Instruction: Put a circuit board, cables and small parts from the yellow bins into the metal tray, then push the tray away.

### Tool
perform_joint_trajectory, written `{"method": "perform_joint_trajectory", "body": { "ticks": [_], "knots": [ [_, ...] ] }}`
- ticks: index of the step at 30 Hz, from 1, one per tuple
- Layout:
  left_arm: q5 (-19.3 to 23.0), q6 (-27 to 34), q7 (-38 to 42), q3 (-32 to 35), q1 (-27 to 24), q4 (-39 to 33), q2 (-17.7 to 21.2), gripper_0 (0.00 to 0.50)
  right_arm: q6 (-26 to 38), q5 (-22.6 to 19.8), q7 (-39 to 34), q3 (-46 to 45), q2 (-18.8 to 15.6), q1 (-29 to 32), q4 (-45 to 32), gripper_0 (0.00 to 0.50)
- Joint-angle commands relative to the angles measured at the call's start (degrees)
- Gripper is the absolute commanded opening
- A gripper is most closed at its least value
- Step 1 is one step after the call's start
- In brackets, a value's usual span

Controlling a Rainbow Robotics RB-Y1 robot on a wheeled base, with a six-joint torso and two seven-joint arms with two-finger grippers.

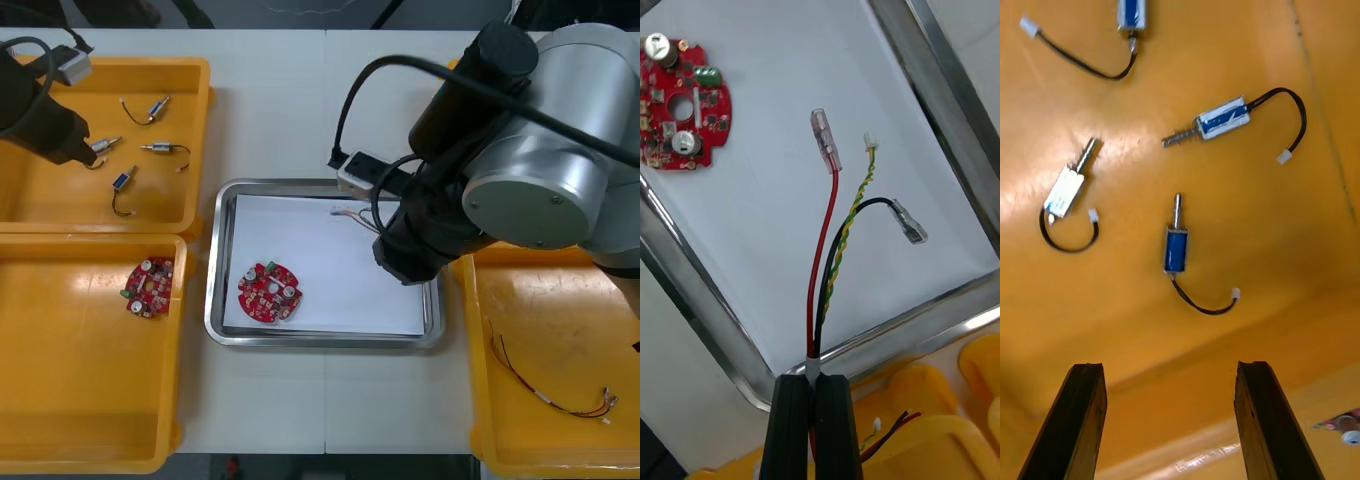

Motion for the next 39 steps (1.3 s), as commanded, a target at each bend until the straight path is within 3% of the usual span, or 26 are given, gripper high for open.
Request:
{"method": "perform_joint_trajectory", "body": {
  "ticks": [1, 9, 18, 24, 34, 39],
  "knots": [
    [0.7, -4.6, -7.5, -2.3, -5.2, 4.7, 2.4, 0.5, -1.0, 2.4, 7.0, 3.2, 1.3, -1.9, -0.6, 0.0],
    [1.0, -12.1, -17.9, -3.7, -8.3, 15.3, 1.0, 0.5, -6.4, 6.2, 15.4, 5.7, 2.6, 0.1, 0.8, 0.0],
    [1.8, -20.8, -24.6, -6.0, -11.1, 25.5, -1.6, 0.5, -9.1, 9.9, 17.0, 10.8, 3.0, 2.2, 5.0, 0.0],
    [2.7, -26.8, -25.0, -8.7, -11.5, 28.8, -3.2, 0.5, -12.5, 10.7, 17.4, 13.1, 3.0, 3.1, 9.3, 0.0],
    [4.0, -31.7, -25.1, -12.8, -11.4, 31.0, -3.9, 0.5, -17.0, 13.6, 16.5, 18.0, 5.0, 3.2, 15.5, 0.0],
    [5.0, -34.1, -25.3, -14.6, -11.3, 32.3, -4.0, 0.5, -17.1, 13.1, 16.0, 18.4, 5.3, 4.1, 15.9, 0.0]
  ]
}}
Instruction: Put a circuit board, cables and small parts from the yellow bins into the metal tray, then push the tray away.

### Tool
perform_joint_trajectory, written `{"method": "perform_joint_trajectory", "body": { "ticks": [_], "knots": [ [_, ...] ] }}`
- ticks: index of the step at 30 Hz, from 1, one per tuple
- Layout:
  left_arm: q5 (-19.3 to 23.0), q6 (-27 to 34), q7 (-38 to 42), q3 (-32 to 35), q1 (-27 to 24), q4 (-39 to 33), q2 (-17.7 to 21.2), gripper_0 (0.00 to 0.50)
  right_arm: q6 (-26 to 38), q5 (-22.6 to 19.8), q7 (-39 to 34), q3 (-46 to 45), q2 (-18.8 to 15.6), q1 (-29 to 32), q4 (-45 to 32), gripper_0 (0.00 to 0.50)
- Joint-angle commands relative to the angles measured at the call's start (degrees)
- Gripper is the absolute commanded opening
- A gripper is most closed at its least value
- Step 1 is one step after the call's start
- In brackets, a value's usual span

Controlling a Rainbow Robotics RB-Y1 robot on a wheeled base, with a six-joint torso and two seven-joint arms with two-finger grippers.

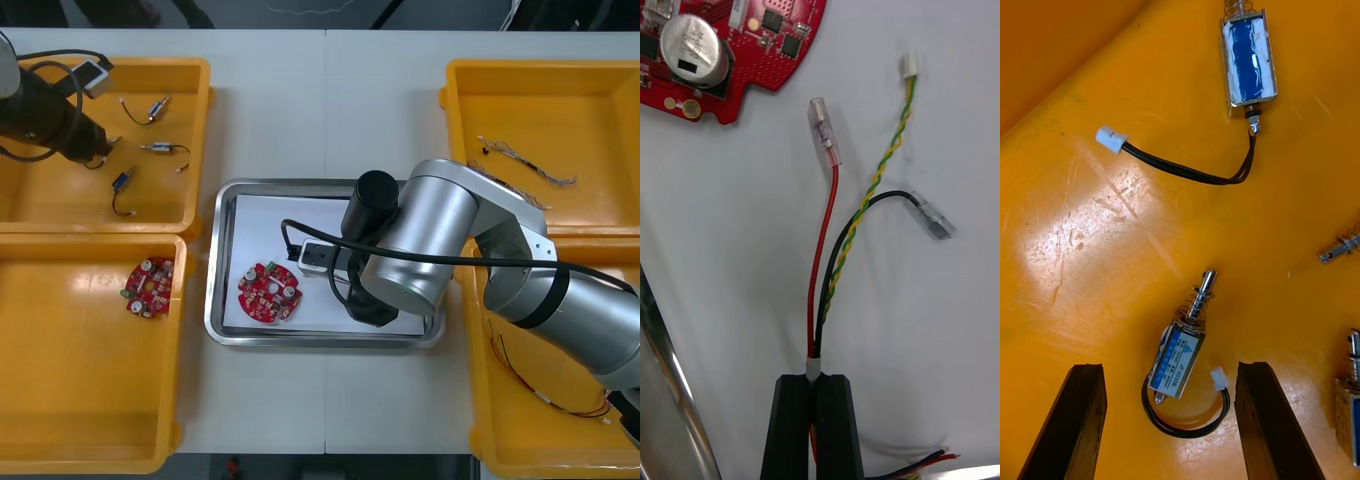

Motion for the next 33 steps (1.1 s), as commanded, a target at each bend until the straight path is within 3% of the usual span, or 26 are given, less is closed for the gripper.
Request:
{"method": "perform_joint_trajectory", "body": {
  "ticks": [1, 11, 12, 13, 15, 16, 17, 18, 22, 24, 26, 33],
  "knots": [
    [1.3, -2.2, -1.7, -1.9, -3.0, 1.0, -0.6, 0.5, -0.5, -0.1, -0.7, 1.0, 1.5, 1.3, -0.5, 0.0],
    [1.6, -4.5, -2.9, -1.9, -3.0, 4.1, -2.3, 0.5, -0.5, -0.6, -1.1, 2.2, 1.5, 1.8, -0.5, 0.0],
    [1.6, -4.6, -3.0, -1.9, -3.0, 4.2, -2.3, 0.5, -0.5, -0.6, -1.2, 2.2, 1.5, 1.8, -0.5, 0.023],
    [1.6, -4.6, -3.0, -1.9, -3.0, 4.4, -2.3, 0.5, -0.5, -0.6, -1.3, 2.2, 1.5, 1.8, -0.5, 0.183],
    [1.6, -4.7, -3.1, -1.9, -3.0, 4.7, -2.5, 0.5, -0.5, -0.2, -1.4, 2.2, 1.5, 1.8, -0.5, 0.336],
    [1.6, -4.8, -3.2, -1.9, -3.0, 4.8, -2.5, 0.5, -0.5, 0.0, -1.7, 2.2, 1.6, 1.8, -0.5, 0.336],
    [1.6, -4.8, -3.3, -1.9, -3.0, 5.0, -2.5, 0.5, -0.5, 0.3, -1.8, 2.2, 1.6, 1.8, -0.5, 0.442],
    [1.9, -5.0, -3.5, -1.9, -3.0, 5.4, -2.6, 0.5, -0.5, 0.9, -2.0, 2.2, 1.7, 1.8, -0.5, 0.5],
    [2.0, -5.2, -3.9, -1.9, -3.0, 6.1, -2.8, 0.5, -0.5, 1.4, -2.0, 1.7, 1.8, 1.8, -0.5, 0.5],
    [2.0, -5.3, -4.0, -1.9, -2.9, 6.2, -2.9, 0.352, -0.4, 1.2, -2.0, 1.3, 1.8, 1.8, -0.9, 0.5],
    [2.2, -5.9, -4.2, -1.9, -2.6, 6.2, -2.8, 0.004, 0.4, 0.8, -2.1, 0.3, 1.9, 1.8, -1.5, 0.5],
    [2.5, -6.0, -4.3, -1.9, -2.5, 6.2, -2.8, 0.0, 5.8, -0.3, -2.3, -3.4, 2.2, 1.8, -5.2, 0.5]
  ]
}}
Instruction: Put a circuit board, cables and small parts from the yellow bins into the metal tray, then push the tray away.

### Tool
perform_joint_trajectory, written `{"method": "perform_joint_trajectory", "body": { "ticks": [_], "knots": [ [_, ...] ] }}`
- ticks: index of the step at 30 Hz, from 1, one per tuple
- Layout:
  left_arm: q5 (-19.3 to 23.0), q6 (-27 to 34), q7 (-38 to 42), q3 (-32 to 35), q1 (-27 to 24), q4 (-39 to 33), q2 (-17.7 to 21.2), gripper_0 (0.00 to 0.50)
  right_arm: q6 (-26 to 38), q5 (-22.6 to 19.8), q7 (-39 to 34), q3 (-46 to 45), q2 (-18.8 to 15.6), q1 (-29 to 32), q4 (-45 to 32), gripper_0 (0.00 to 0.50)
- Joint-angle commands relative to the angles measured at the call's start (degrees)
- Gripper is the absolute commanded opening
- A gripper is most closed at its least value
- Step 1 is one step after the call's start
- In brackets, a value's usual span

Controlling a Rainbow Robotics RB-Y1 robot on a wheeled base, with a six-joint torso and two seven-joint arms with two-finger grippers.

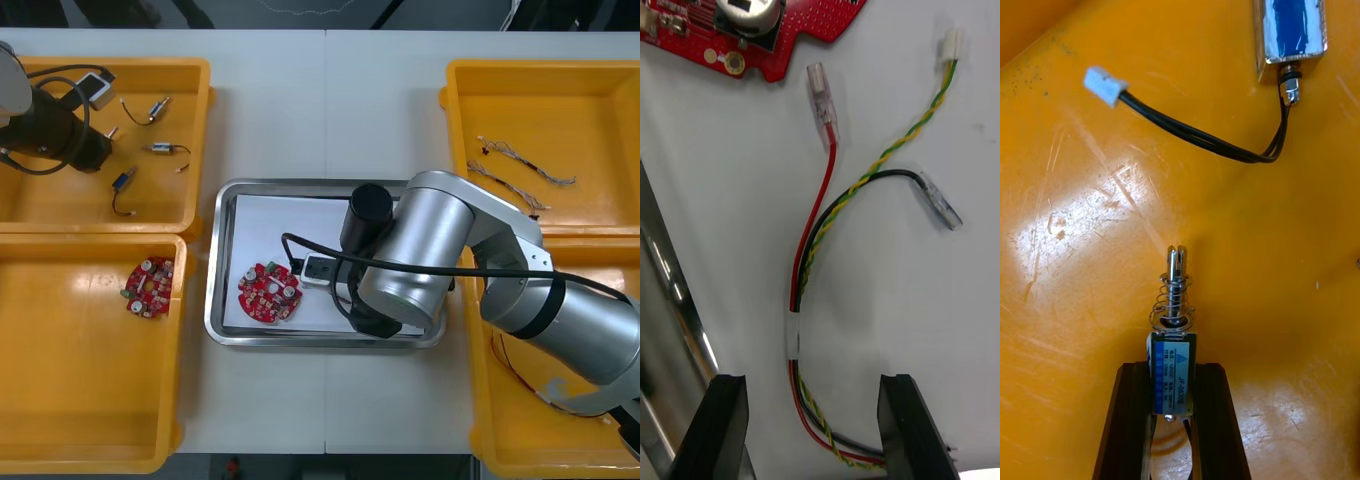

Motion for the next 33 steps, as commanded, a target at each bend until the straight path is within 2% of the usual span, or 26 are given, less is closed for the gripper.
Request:
{"method": "perform_joint_trajectory", "body": {
  "ticks": [1, 7, 12, 16, 19, 23, 28, 33],
  "knots": [
    [0.8, -0.8, -4.3, -0.3, -2.2, 0.0, -0.9, 0.0, 4.4, -1.2, -2.0, -4.8, 1.5, 0.4, -6.0, 0.5],
    [0.5, -0.3, -3.3, -0.3, -2.1, -1.7, 0.2, 0.0, 13.0, -2.0, -2.4, -9.0, 0.7, 0.4, -13.4, 0.5],
    [-0.1, 3.2, -2.0, 1.1, -2.1, -4.3, 1.7, 0.0, 13.1, -5.2, -3.1, -13.2, -1.0, 0.5, -18.5, 0.5],
    [-1.0, 7.1, -1.1, 3.5, -2.0, -6.2, 2.6, 0.0, 13.1, -9.9, -4.6, -17.7, -3.1, 0.5, -21.2, 0.5],
    [-2.1, 10.4, -0.2, 5.7, -2.0, -8.0, 3.3, 0.0, 13.1, -14.2, -10.6, -21.1, -5.9, 0.8, -23.7, 0.5],
    [-5.5, 14.3, 1.6, 8.1, -2.0, -10.7, 3.4, 0.0, 13.1, -16.2, -16.7, -24.9, -8.9, 2.7, -26.8, 0.5],
    [-10.1, 21.0, 10.0, 9.7, -0.6, -18.4, 3.4, 0.0, 13.1, -17.5, -22.9, -30.4, -13.2, 6.3, -30.0, 0.5],
    [-12.2, 25.5, 17.4, 10.1, 2.4, -27.2, 3.3, 0.0, 13.1, -20.3, -27.1, -35.7, -16.4, 8.8, -30.0, 0.5]
  ]
}}
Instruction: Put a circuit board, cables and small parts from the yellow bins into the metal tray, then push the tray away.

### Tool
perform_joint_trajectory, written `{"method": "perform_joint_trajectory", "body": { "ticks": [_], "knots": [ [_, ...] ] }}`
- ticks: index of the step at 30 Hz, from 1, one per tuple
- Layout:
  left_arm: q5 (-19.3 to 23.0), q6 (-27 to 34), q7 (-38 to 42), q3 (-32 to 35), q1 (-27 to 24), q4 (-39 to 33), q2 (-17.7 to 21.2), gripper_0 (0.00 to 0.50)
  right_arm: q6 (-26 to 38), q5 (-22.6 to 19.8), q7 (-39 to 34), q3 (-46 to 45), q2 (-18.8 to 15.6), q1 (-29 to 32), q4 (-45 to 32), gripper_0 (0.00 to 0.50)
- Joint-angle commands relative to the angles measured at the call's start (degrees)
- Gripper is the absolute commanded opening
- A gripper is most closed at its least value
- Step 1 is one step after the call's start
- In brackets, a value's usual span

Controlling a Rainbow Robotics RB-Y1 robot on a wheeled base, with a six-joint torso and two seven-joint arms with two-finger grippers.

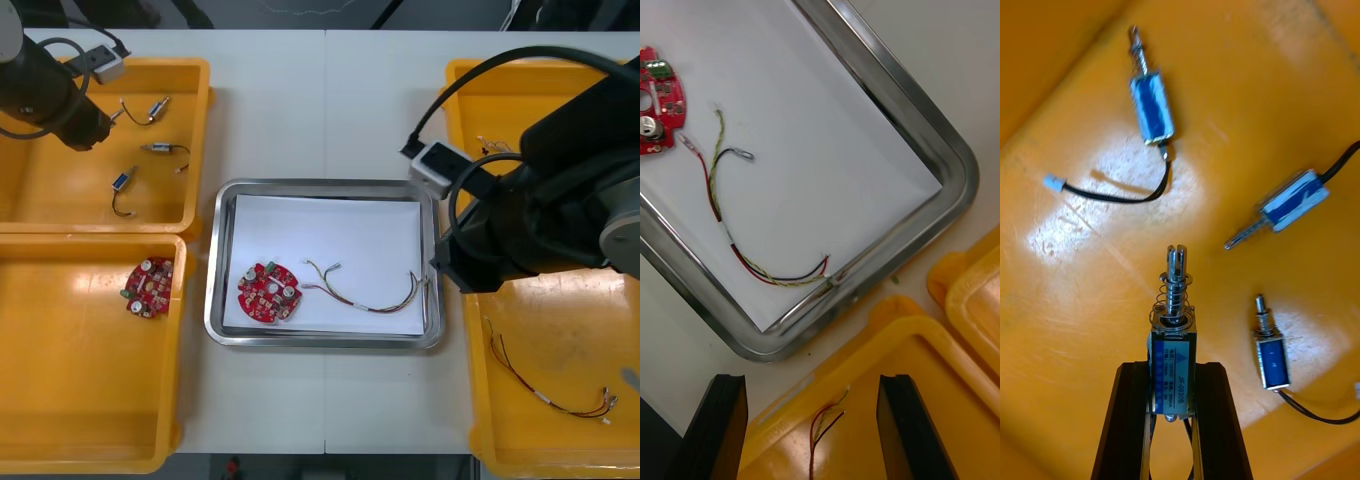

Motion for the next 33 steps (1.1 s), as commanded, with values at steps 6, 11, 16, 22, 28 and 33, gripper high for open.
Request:
{"method": "perform_joint_trajectory", "body": {
  "ticks": [6, 11, 16, 22, 28, 33],
  "knots": [
    [-2.8, 10.7, 24.7, 2.0, 3.8, -18.3, 2.3, 0.0, 0.2, -3.0, -7.7, -10.9, -6.2, 5.4, -1.0, 0.5],
    [-2.8, 16.4, 33.1, 2.0, 4.6, -25.9, 0.6, 0.0, 0.2, -3.5, -7.1, -13.7, -7.1, 6.0, 1.5, 0.5],
    [-2.9, 21.0, 41.1, 2.0, 6.1, -33.6, -2.5, 0.0, 0.2, -3.4, -6.6, -16.5, -7.2, 6.1, 4.5, 0.5],
    [-2.7, 24.6, 48.2, 1.2, 6.2, -39.2, -5.6, 0.0, 0.2, -3.5, -7.2, -19.0, -9.4, 6.3, 8.1, 0.5],
    [-3.0, 25.2, 56.7, -2.9, 6.2, -44.0, -7.7, 0.0, 0.2, -3.3, -6.6, -23.1, -11.1, 8.1, 11.4, 0.5],
    [-4.1, 23.1, 63.3, -8.3, 6.2, -45.6, -9.0, 0.001, 0.2, -2.2, -6.7, -26.0, -11.6, 8.6, 13.1, 0.5]
  ]
}}
